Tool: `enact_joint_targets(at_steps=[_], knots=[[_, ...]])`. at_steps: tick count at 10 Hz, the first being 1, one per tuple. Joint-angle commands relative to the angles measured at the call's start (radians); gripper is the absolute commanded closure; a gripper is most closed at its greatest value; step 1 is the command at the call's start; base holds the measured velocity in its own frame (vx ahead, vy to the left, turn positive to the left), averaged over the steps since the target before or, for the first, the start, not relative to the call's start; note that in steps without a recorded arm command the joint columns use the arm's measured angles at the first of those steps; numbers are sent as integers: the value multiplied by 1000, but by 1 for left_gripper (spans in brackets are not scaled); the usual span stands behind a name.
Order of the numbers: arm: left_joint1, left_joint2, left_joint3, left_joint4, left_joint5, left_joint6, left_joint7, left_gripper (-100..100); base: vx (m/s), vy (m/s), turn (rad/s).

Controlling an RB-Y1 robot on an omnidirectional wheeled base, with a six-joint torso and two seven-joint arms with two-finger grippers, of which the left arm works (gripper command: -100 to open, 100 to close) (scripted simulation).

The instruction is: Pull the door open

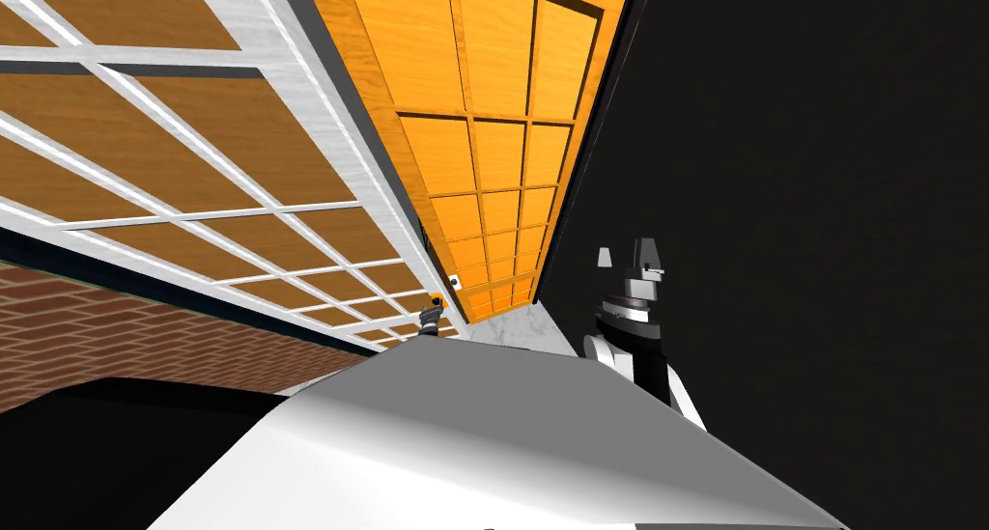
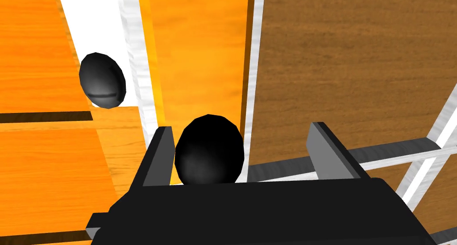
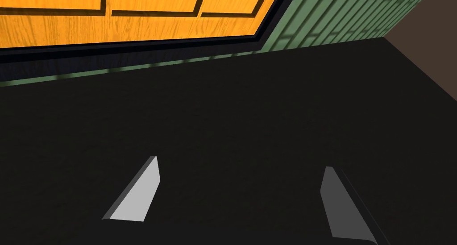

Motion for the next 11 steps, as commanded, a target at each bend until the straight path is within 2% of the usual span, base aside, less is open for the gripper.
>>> enact_joint_targets(at_steps=[1, 2, 5, 11], knots=[[-17, 26, 19, 50, 9, -24, -2, 100, -8, -6, 13], [-17, 26, 19, 61, 9, -24, -2, 100, 6, 2, -2], [12, 36, 32, 75, 21, -23, 49, 100, -83, -12, -7], [24, 40, 38, 81, 26, -22, 71, 100, -51, -11, 9]])
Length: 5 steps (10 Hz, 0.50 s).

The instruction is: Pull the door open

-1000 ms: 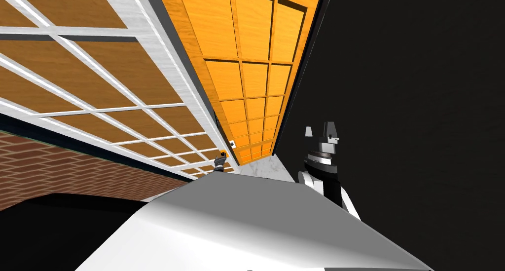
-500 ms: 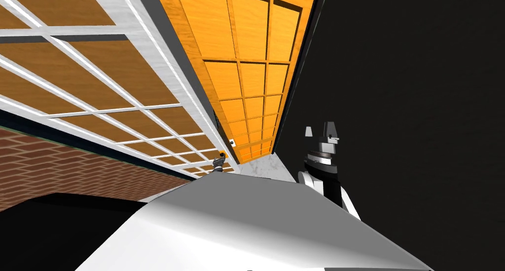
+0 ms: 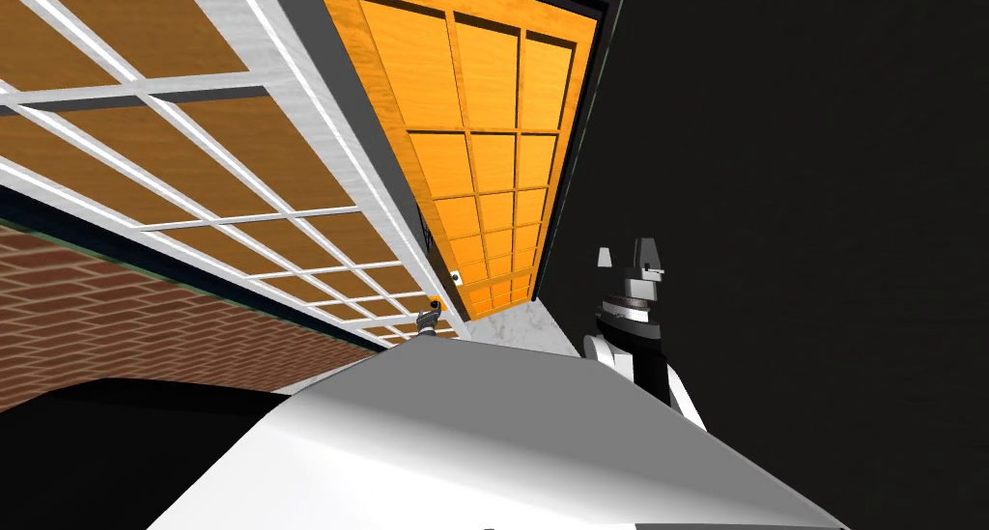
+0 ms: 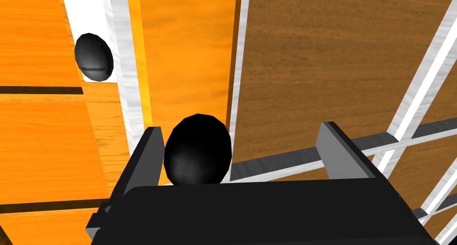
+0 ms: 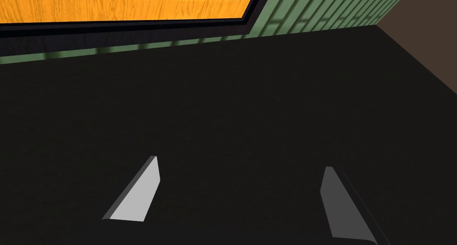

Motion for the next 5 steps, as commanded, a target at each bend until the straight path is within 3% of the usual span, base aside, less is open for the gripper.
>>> enact_joint_targets(at_steps=[1, 2, 3, 5], knots=[[40, 8, 16, -24, 6, 23, 9, 100, -28, -7, -12], [51, 12, 21, -19, 12, 24, 32, 100, -63, -23, -11], [51, 12, 21, -42, 12, 24, 32, 100, -58, -19, 2], [57, 15, 24, -16, 14, 24, 43, 100, -62, -8, 9]])
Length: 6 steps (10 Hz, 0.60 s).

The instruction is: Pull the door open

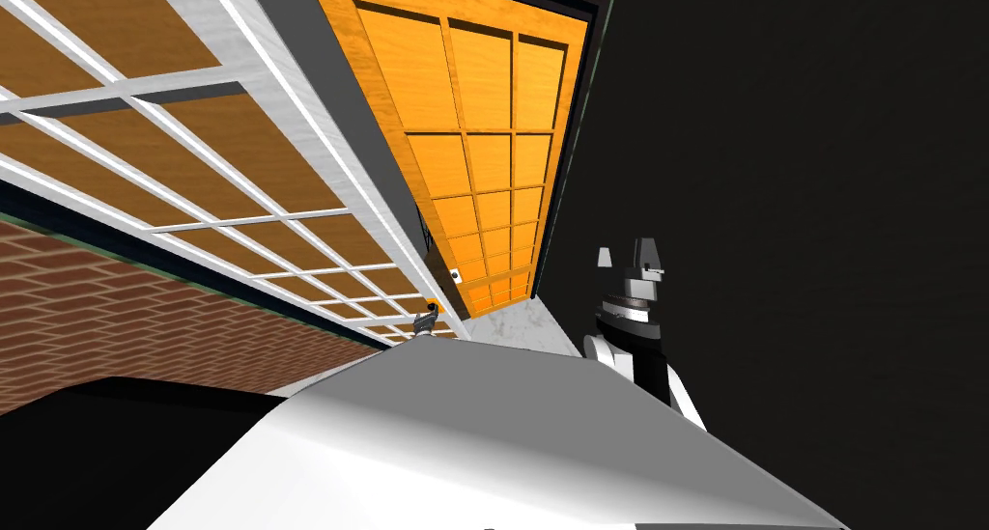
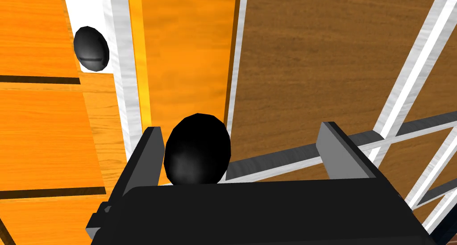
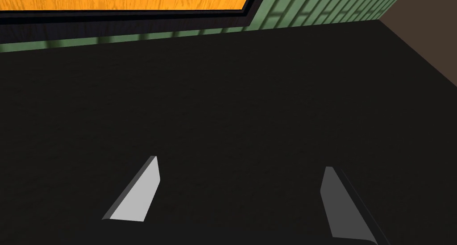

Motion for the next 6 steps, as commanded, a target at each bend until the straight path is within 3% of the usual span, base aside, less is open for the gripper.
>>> enact_joint_targets(at_steps=[1, 6], knots=[[25, 5, 24, -10, 9, 33, -9, 100, -37, 3, 25], [39, 11, 31, -3, 18, 32, 38, 100, -37, -4, -17]])
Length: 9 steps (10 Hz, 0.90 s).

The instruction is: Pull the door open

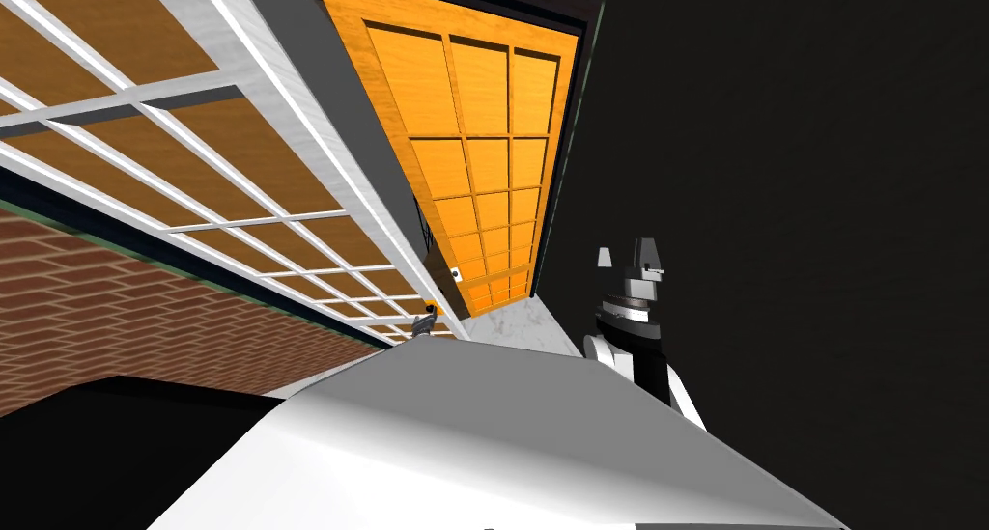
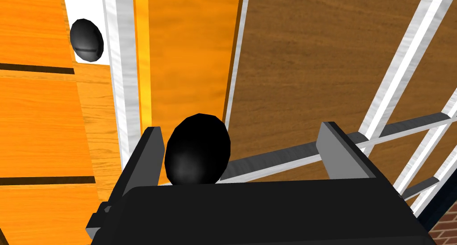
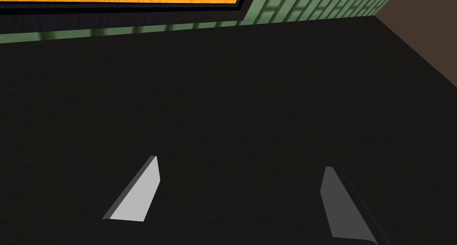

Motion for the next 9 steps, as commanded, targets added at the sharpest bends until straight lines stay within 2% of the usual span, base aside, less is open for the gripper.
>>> enact_joint_targets(at_steps=[1, 2, 3, 4, 9], knots=[[23, 18, 29, 8, 15, 24, 13, 100, -49, -5, 7], [27, 20, 31, 11, 18, 24, 29, 100, -58, -10, -1], [27, 20, 31, -15, 18, 24, 29, 100, -48, -11, 10], [27, 20, 31, 11, 18, 24, 29, 100, -26, -5, -22], [36, 24, 36, 16, 24, 23, 62, 100, -26, -6, -7]])
